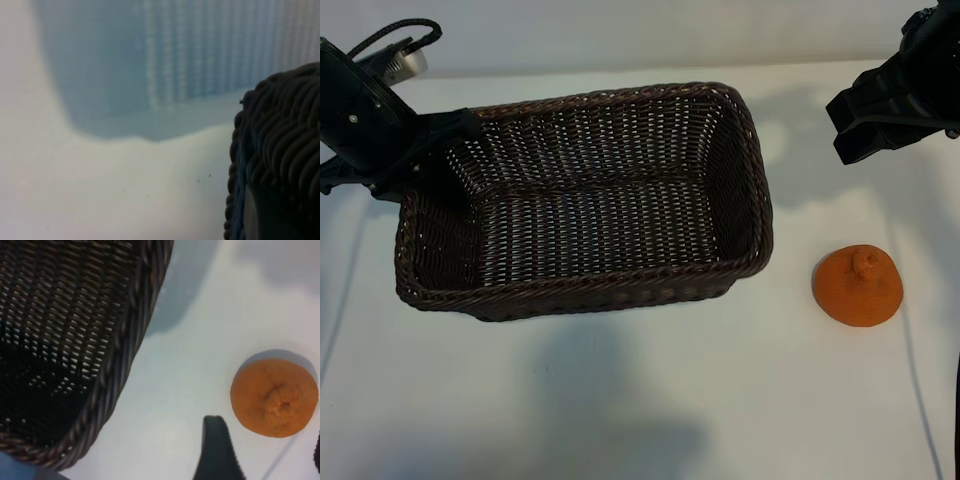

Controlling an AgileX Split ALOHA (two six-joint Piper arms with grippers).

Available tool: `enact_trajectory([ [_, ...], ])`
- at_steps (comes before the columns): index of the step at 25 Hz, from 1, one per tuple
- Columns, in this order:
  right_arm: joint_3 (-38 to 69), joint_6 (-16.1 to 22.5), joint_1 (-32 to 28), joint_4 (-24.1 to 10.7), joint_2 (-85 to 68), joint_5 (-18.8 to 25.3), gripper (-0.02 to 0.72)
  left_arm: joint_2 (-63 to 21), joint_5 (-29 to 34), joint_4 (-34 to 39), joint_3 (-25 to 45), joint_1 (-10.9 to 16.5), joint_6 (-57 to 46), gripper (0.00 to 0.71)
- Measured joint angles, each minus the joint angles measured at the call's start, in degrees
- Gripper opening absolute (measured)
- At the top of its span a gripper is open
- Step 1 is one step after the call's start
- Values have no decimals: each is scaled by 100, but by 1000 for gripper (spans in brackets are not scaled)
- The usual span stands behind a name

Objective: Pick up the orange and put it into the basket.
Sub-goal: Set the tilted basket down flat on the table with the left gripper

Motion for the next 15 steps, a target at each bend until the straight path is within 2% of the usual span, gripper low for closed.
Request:
enact_trajectory([
  [15,0,0,0,0,0,0,455,644,-266,0,-6,-5,62,158],
])
